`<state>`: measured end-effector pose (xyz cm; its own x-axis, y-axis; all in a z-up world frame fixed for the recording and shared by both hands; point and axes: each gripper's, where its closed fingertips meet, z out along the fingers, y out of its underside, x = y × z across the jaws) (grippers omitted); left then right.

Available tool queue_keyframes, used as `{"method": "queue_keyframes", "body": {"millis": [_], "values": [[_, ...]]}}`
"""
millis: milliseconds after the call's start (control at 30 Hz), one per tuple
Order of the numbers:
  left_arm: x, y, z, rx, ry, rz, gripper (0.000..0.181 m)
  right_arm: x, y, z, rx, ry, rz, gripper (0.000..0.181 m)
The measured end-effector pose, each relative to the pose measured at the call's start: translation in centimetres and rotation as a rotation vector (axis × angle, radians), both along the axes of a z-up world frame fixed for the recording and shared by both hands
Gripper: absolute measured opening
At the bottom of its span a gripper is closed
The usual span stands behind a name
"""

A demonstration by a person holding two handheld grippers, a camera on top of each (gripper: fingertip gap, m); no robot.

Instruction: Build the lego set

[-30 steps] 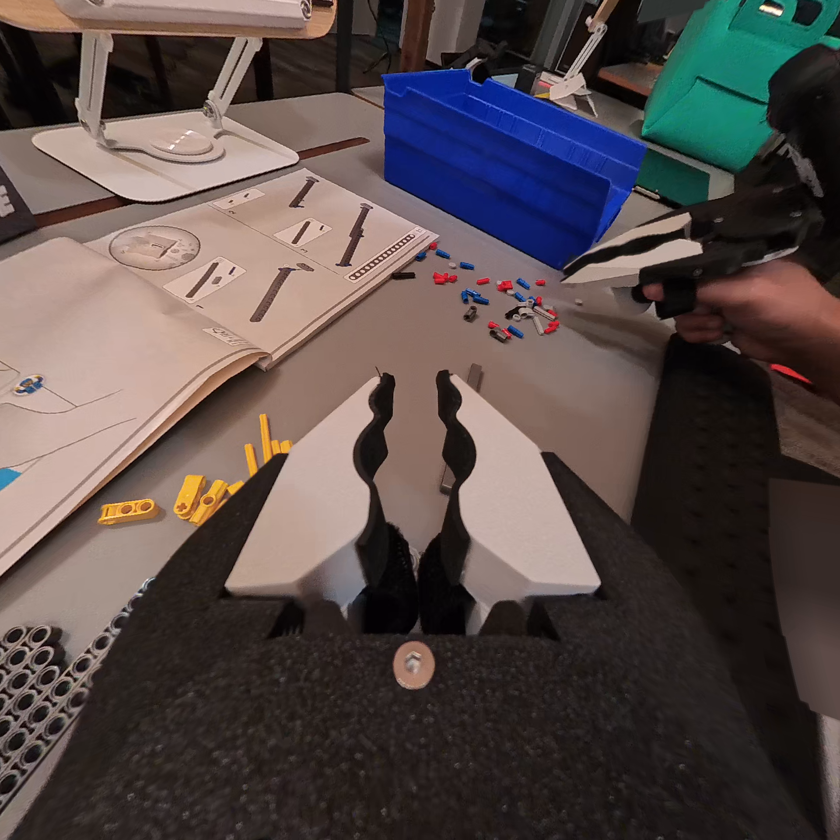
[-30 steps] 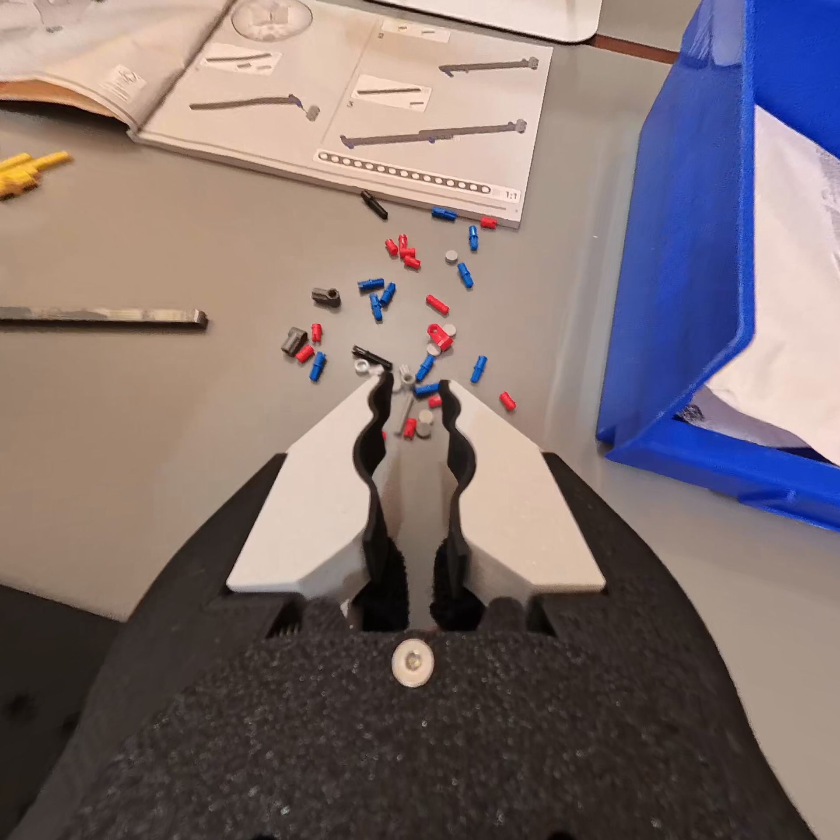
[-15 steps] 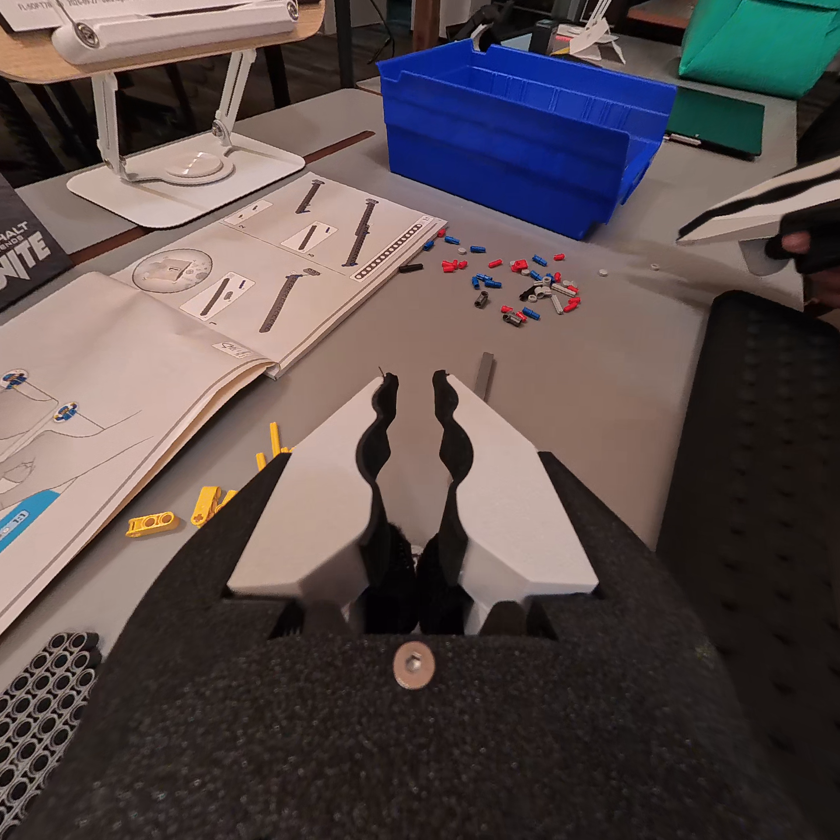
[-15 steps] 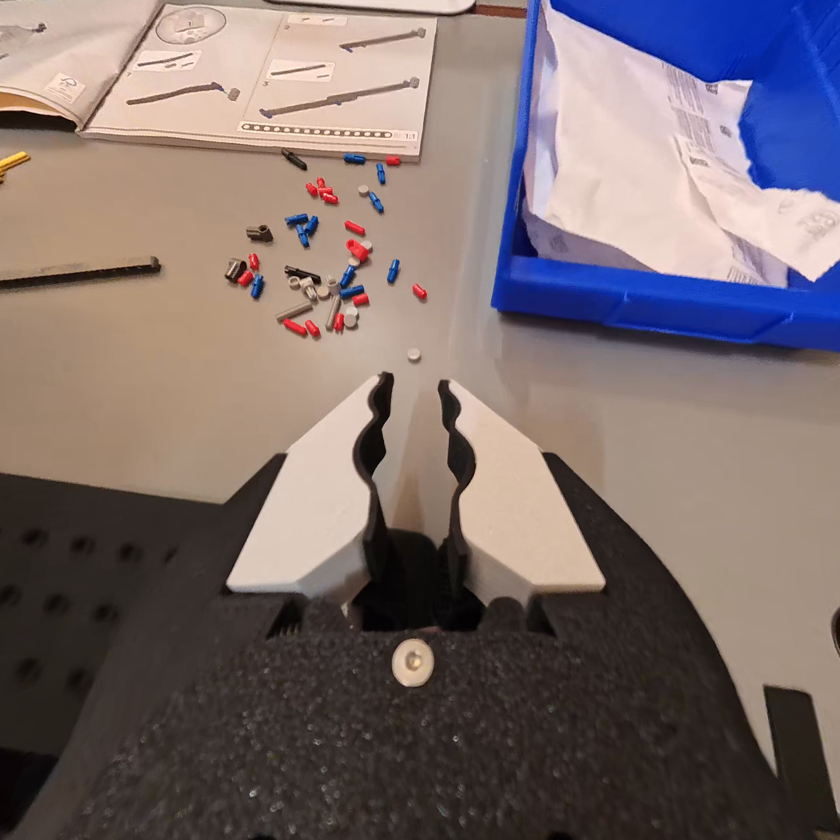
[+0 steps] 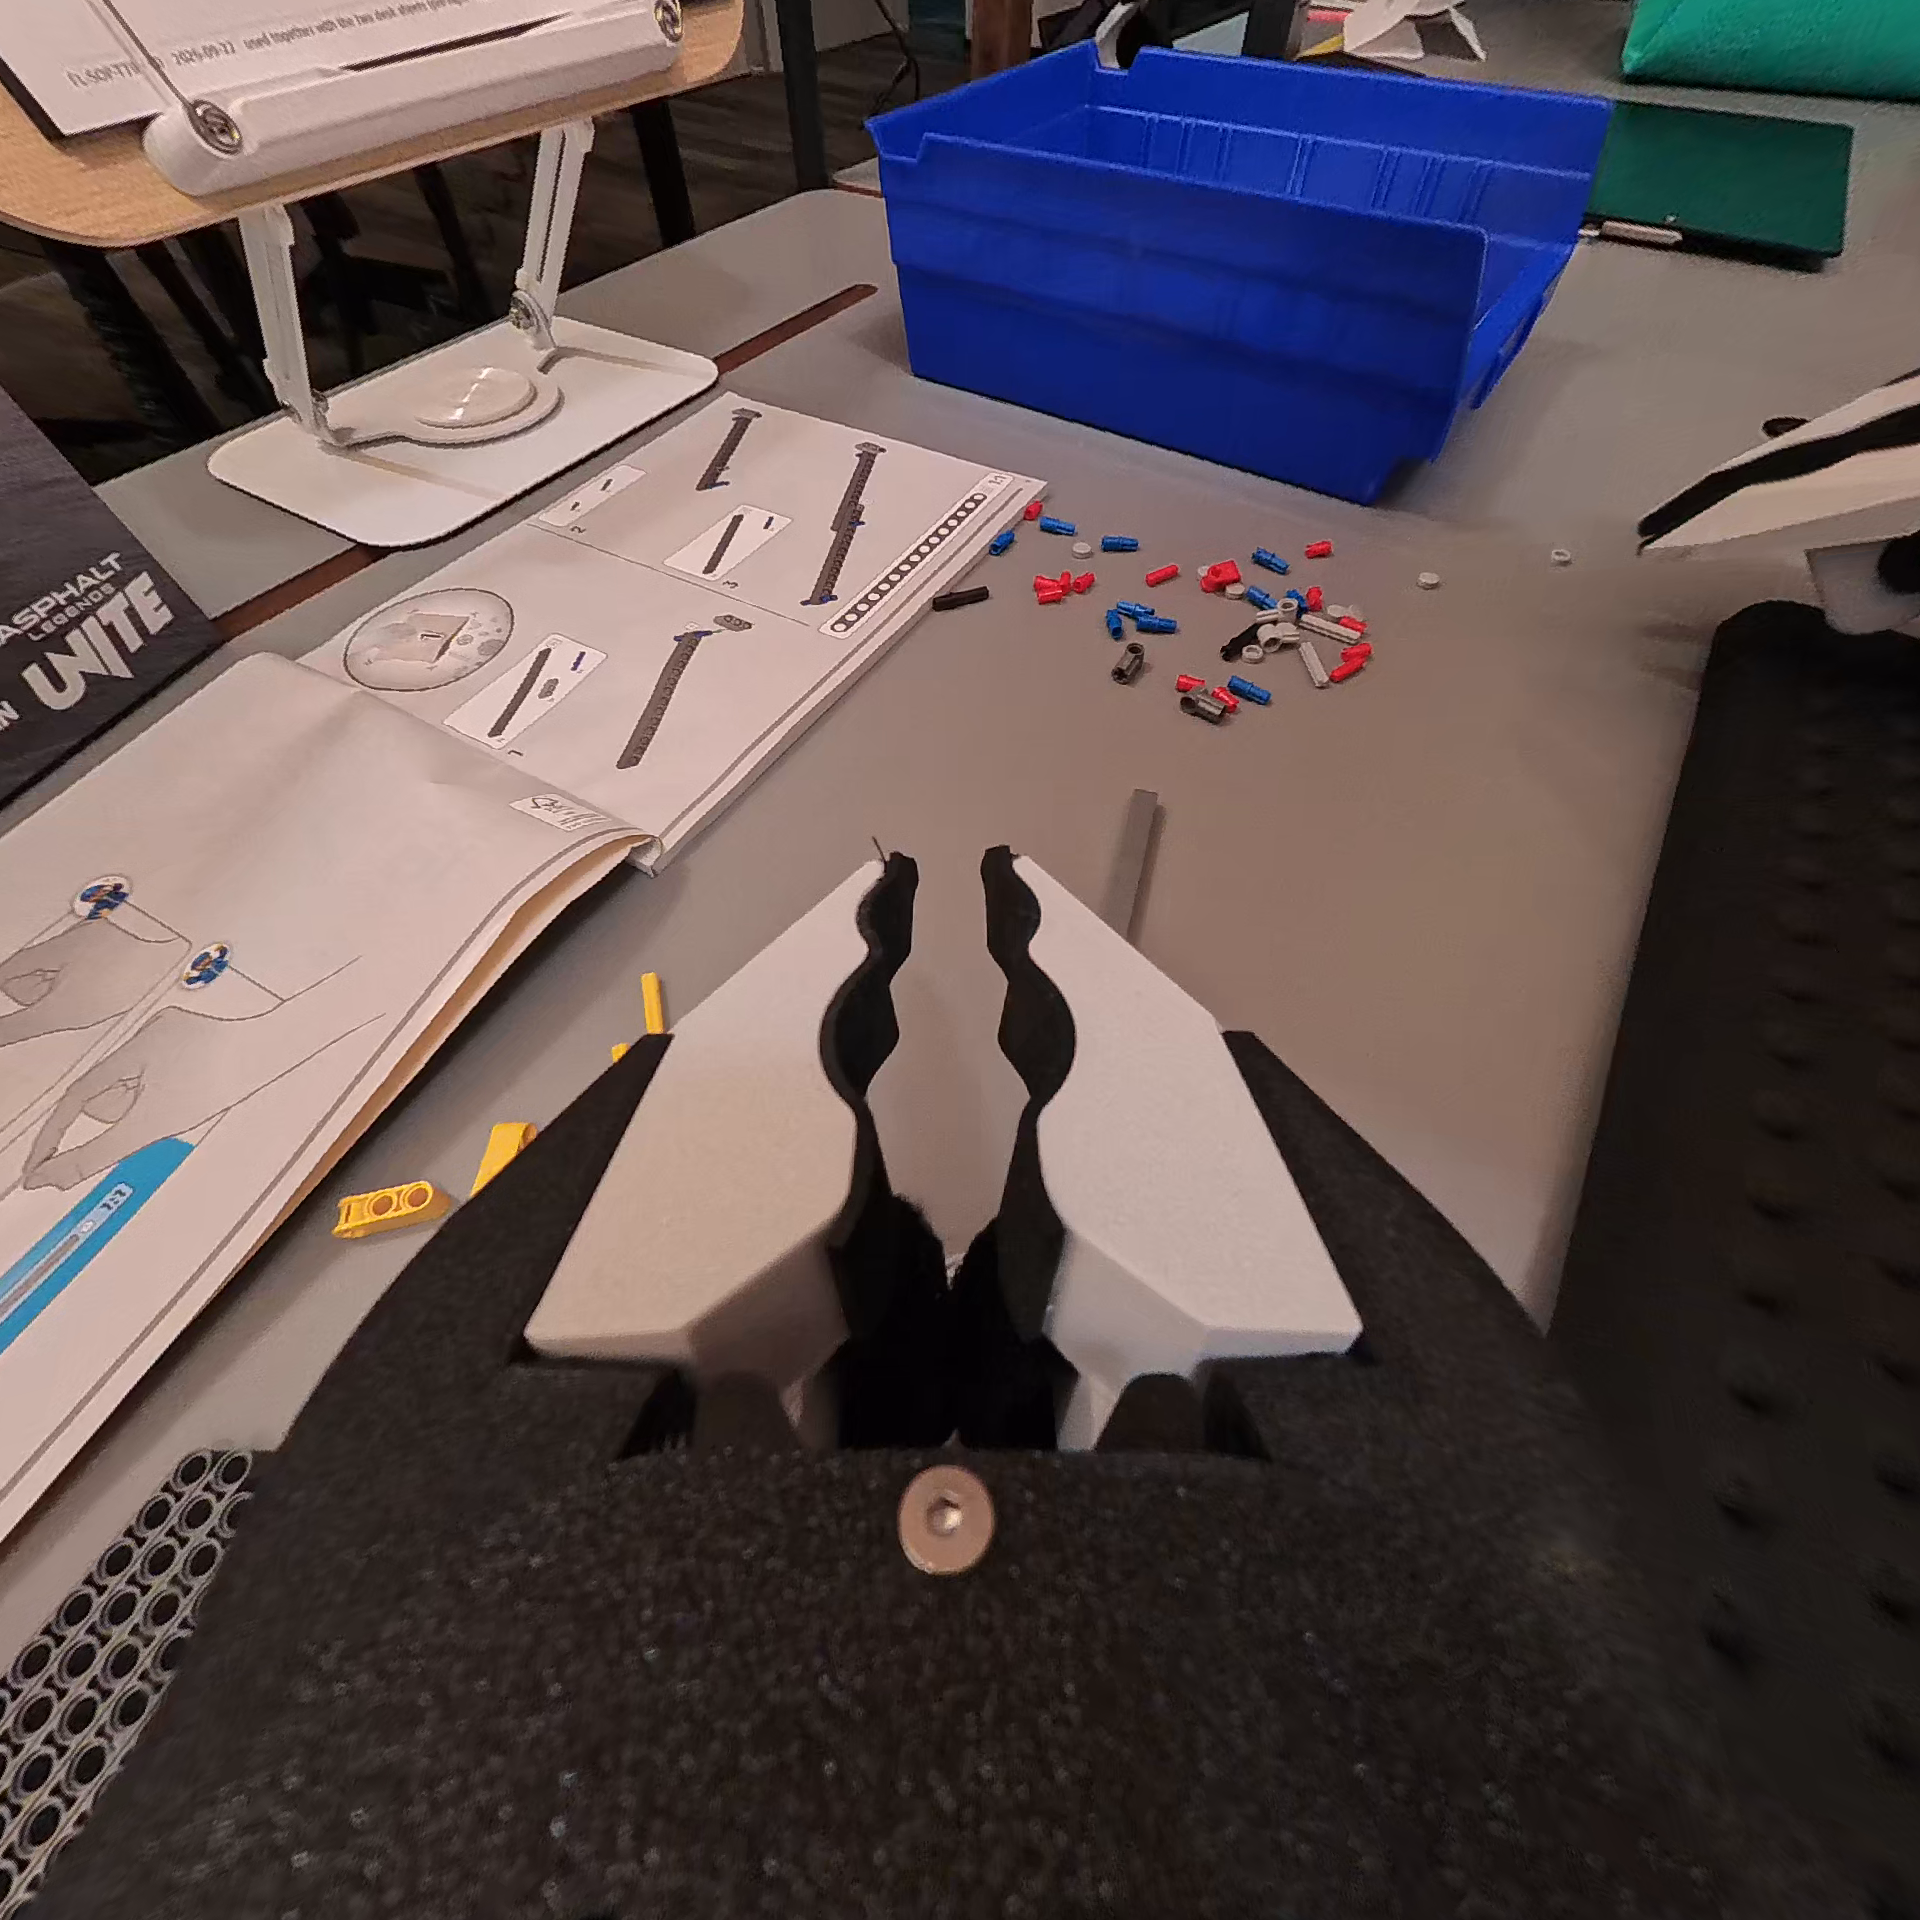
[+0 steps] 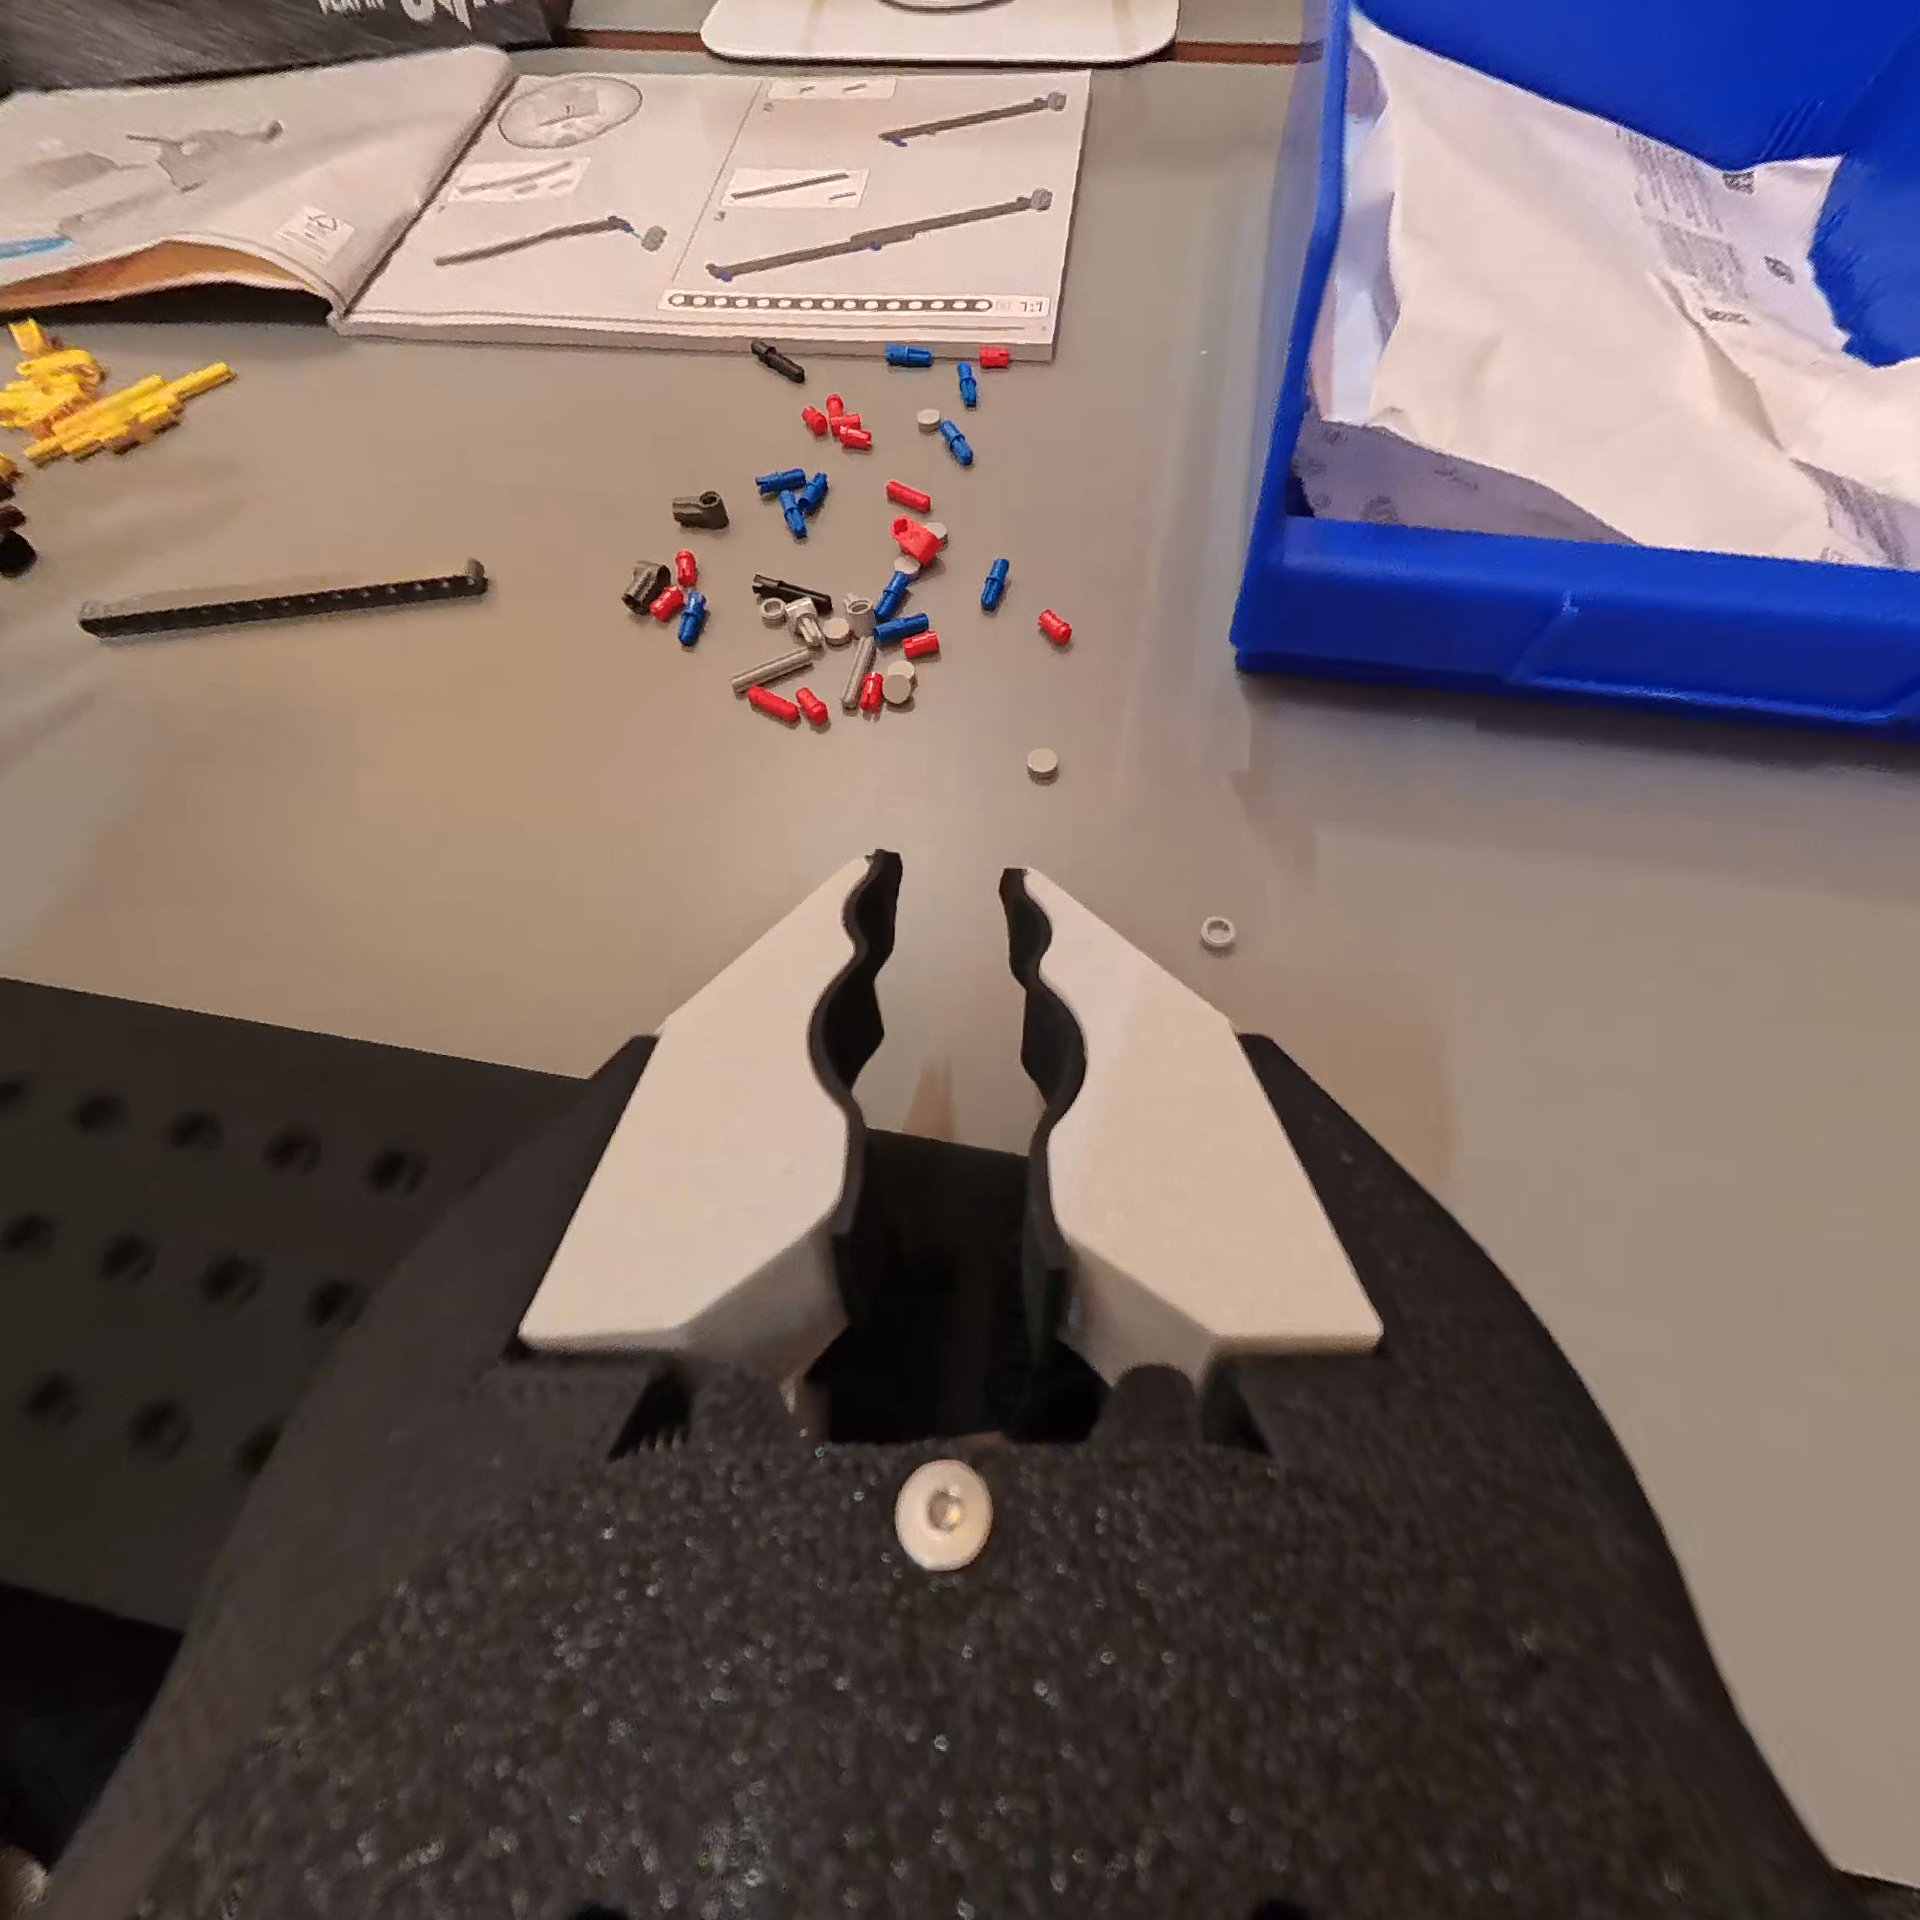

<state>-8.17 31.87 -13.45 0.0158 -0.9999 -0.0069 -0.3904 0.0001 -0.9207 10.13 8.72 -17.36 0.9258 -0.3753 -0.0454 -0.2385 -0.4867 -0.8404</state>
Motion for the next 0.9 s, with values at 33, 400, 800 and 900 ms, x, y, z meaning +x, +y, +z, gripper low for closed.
{"method": "queue_keyframes", "body": {"millis": [33, 400, 800, 900], "values": [[0.0, -0.1, -0.1, 0.0, 0.003, -0.003, 0.012, 0.1, -0.1, 0.2, 0.024, 0.018, -0.005, 0.021], [0.2, -0.5, -0.3, 0.047, 0.021, -0.012, 0.012, 0.3, -0.4, 0.3, 0.105, 0.129, -0.005, 0.019], [0.0, -1.0, -0.3, 0.062, 0.023, -0.022, 0.012, 0.2, -0.3, -0.1, 0.043, 0.061, -0.007, 0.018], [0.0, -1.1, -0.3, 0.075, 0.025, -0.024, 0.012, 0.2, -0.3, -0.1, 0.042, 0.06, -0.006, 0.017]]}}
